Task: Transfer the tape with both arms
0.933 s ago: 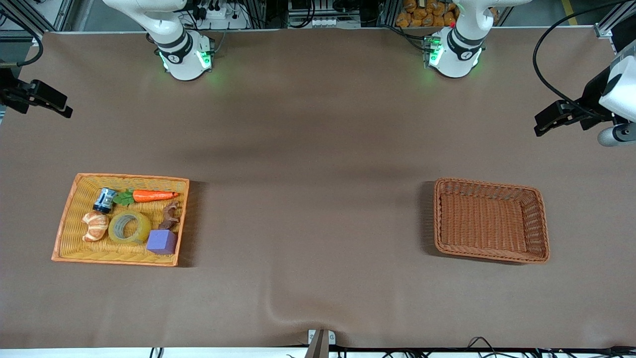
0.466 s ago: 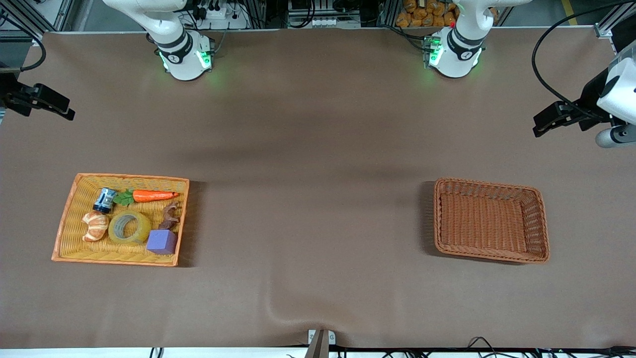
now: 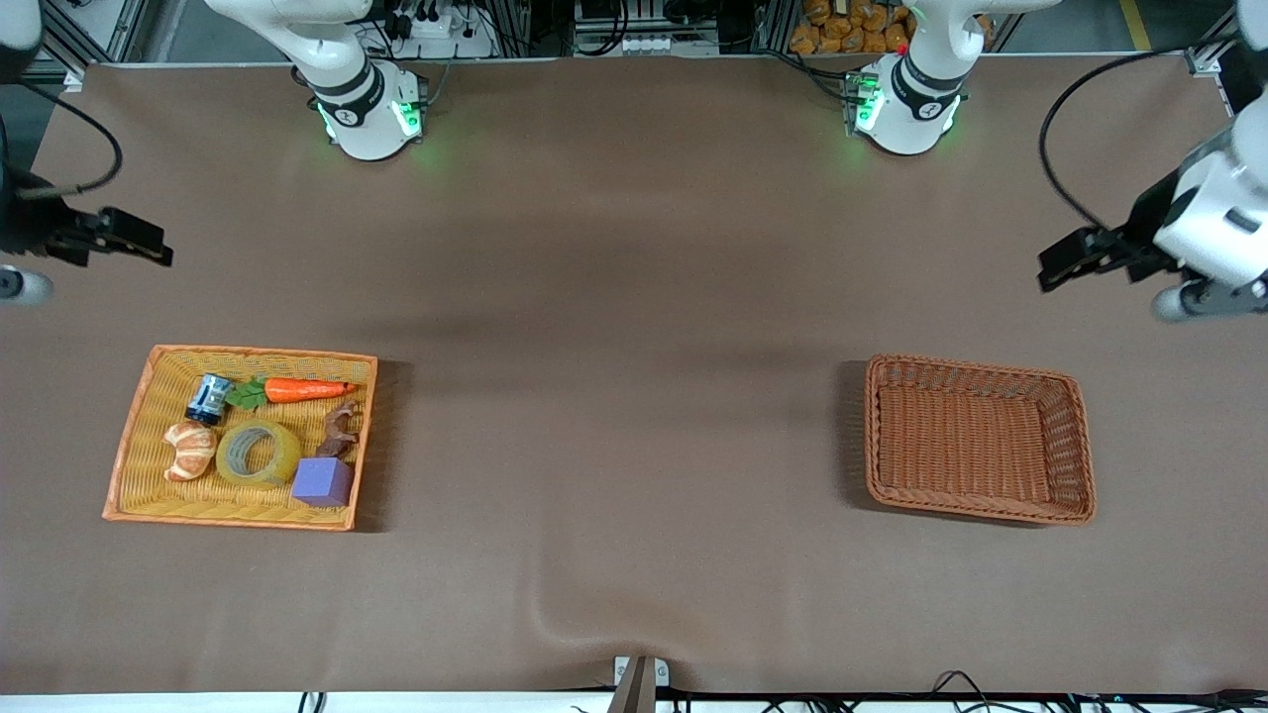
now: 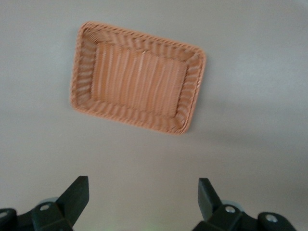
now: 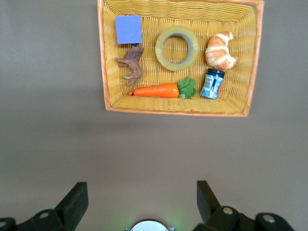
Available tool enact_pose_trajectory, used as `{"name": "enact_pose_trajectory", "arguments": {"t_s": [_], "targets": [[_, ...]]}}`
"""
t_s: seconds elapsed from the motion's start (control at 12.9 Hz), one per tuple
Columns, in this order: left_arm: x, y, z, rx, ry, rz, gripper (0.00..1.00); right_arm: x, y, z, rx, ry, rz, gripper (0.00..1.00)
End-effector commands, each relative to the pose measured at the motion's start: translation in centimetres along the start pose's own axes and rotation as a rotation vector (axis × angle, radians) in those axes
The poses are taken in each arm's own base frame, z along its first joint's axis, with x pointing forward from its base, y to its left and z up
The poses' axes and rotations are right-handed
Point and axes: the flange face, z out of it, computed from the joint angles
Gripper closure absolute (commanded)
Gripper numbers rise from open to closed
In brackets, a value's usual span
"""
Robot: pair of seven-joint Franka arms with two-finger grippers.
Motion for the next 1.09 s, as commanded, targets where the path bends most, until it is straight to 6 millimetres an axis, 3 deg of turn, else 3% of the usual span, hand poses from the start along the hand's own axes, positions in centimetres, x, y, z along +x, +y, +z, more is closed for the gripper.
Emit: {"name": "enact_pose_trajectory", "arguments": {"t_s": [0.0,0.16,0.31,0.47,0.62,0.7,0.85,1.01], "targets": [[3.8,2.9,5.4,-0.023,0.003,-0.006,0.00,4.9,0.5,4.7,-0.009,-0.016,-0.027,0.00],[5.5,4.6,8.6,-0.045,0.013,-0.015,0.00,8.4,1.8,10.1,-0.007,-0.047,-0.021,0.00],[6.2,8.5,12.0,-0.043,0.022,-0.011,0.00,11.5,3.2,14.9,-0.012,-0.027,-0.043,0.00],[7.3,9.5,14.5,-0.056,0.035,-0.059,0.00,14.0,7.1,19.5,-0.008,0.029,-0.077,0.00],[6.9,12.4,16.3,-0.055,0.030,-0.060,0.00,15.9,9.0,23.0,-0.018,0.087,-0.112,0.00],[7.4,11.8,17.5,-0.045,0.017,-0.075,0.00,16.5,10.1,25.0,-0.017,0.095,-0.104,0.00],[8.2,9.9,18.2,-0.039,0.010,-0.103,0.00,17.7,10.6,28.4,-0.041,0.119,-0.135,0.00],[8.1,10.6,18.8,-0.036,0.002,-0.101,0.00,18.1,10.8,30.0,-0.064,0.130,-0.149,0.00]]}}
